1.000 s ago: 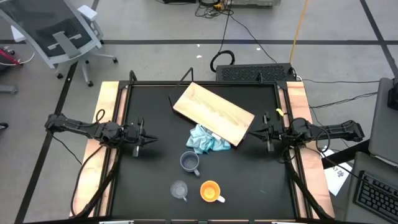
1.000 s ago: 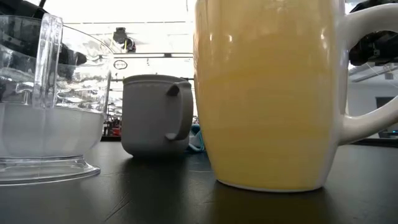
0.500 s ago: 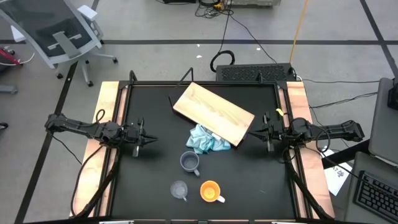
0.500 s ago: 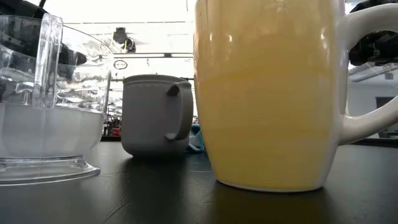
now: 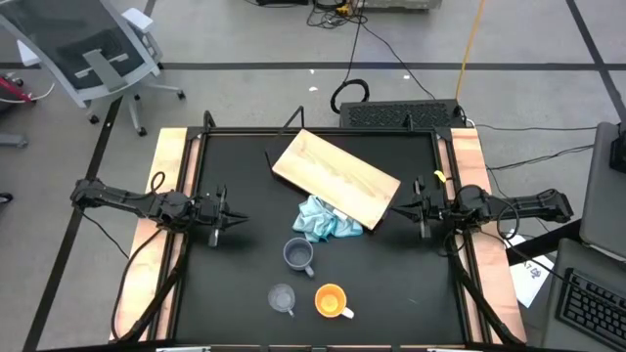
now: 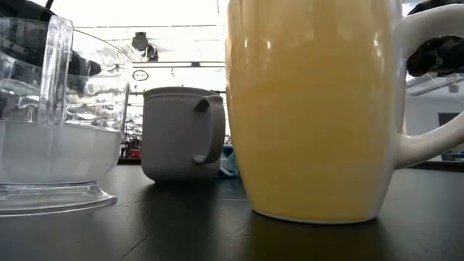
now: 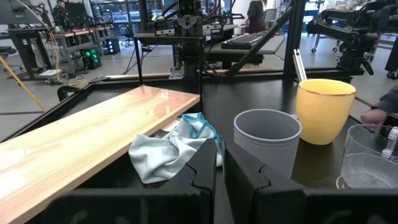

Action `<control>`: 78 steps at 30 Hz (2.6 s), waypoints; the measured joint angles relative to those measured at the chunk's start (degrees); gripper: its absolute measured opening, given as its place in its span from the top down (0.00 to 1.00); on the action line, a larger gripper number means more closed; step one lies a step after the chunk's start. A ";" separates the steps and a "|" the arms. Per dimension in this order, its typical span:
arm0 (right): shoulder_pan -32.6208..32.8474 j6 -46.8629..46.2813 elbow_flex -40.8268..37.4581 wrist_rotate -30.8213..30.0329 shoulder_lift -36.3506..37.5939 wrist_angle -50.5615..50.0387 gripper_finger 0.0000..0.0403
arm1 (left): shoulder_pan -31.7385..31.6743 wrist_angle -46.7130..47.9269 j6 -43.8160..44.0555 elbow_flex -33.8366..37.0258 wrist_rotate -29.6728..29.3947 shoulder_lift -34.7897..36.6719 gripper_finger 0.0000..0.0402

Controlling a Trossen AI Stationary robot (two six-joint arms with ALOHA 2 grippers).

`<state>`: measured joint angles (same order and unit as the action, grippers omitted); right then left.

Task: Stack small to large cups/mugs on shelf

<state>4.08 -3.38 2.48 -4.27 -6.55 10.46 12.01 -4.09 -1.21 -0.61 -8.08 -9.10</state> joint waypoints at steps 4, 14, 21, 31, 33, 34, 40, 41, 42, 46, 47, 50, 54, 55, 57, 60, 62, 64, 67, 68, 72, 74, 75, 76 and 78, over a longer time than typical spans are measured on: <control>-0.02 -0.01 -0.01 0.00 -0.01 0.00 1.00 | 0.02 -0.01 0.00 0.01 0.00 -0.02 0.92; 0.00 0.00 -0.02 0.00 0.00 0.00 1.00 | 0.02 -0.01 0.00 0.01 0.00 0.00 0.92; -0.01 0.00 0.00 0.00 0.00 0.00 1.00 | 0.00 0.01 0.00 0.01 0.00 0.00 0.92; -0.02 0.00 -0.02 0.00 0.00 0.02 1.00 | 0.02 0.01 0.00 0.00 0.00 -0.01 0.92; -0.01 0.09 0.00 0.00 -0.02 0.86 1.00 | 0.01 0.00 0.00 0.01 0.00 -0.01 0.92; 0.00 0.18 0.00 0.00 -0.02 1.58 1.00 | 0.01 0.01 0.00 -0.01 0.00 0.00 0.92; -0.01 -0.28 -0.01 0.00 0.00 1.72 1.00 | 0.02 0.01 0.00 -0.01 0.00 0.00 0.92; 0.00 -0.31 0.00 0.00 -0.01 1.73 1.00 | 0.01 0.01 0.00 -0.01 0.00 -0.01 0.92; -0.01 -0.37 -0.01 0.00 -0.02 1.73 1.00 | 0.02 0.01 0.00 0.01 0.00 0.00 0.92; 0.00 -0.39 0.00 0.00 -0.02 1.73 1.00 | 0.02 0.00 0.00 -0.01 0.00 0.00 0.92; -0.02 -0.40 -0.01 0.00 -0.02 1.74 1.00 | 0.02 0.00 0.00 0.00 0.00 -0.01 0.92; -0.02 -0.41 0.00 0.00 -0.02 1.73 1.00 | 0.02 0.01 0.00 0.01 0.00 0.00 0.92; -0.01 -0.41 -0.01 0.00 -0.02 1.75 1.00 | 0.01 0.00 -0.02 -0.01 0.00 -0.02 0.92; -0.02 -0.38 -0.01 0.00 -0.01 1.77 1.00 | 0.02 0.01 -0.02 0.01 0.00 -0.02 0.92; 0.00 -0.33 -0.01 0.00 -0.01 1.85 1.00 | 0.00 0.01 -0.02 0.01 0.00 -0.02 0.92; 0.02 1.23 -0.02 0.00 -0.02 2.45 1.00 | 0.01 0.00 -0.02 0.00 0.00 0.00 0.92; 0.02 2.31 -0.02 0.00 -0.02 3.64 1.00 | 0.00 -0.01 -0.02 0.01 0.00 0.00 0.92; 0.02 2.84 -0.02 0.01 -0.02 5.34 1.00 | 0.00 0.00 -0.02 -0.01 0.00 0.00 0.92; 0.02 4.20 -0.02 0.64 -0.02 8.71 1.00 | 0.00 0.01 0.00 0.01 0.00 -0.01 0.92; 0.00 4.94 -0.02 2.27 0.00 9.59 1.00 | 0.02 0.01 0.00 0.00 0.00 0.00 0.92; 0.06 7.44 0.15 8.98 -0.02 12.59 1.00 | 0.02 -0.01 0.00 -0.01 0.00 0.00 0.92; 0.07 7.14 0.95 9.07 -0.38 12.26 1.00 | 0.02 -0.01 0.00 0.00 0.00 0.00 0.92; 0.13 7.13 1.28 9.09 -0.91 11.45 1.00 | 0.02 -0.01 0.00 0.00 0.00 0.00 0.92; 0.27 7.14 1.89 9.09 -1.63 10.38 1.00 | 0.00 -0.01 0.00 0.00 0.00 0.00 0.92; 0.78 7.69 3.88 9.11 -3.43 10.52 1.00 | 0.02 -0.01 0.00 0.01 0.00 0.00 0.92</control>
<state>4.85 4.31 6.36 4.83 -9.97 20.98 12.03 -4.10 -1.21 -0.60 -8.08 -9.10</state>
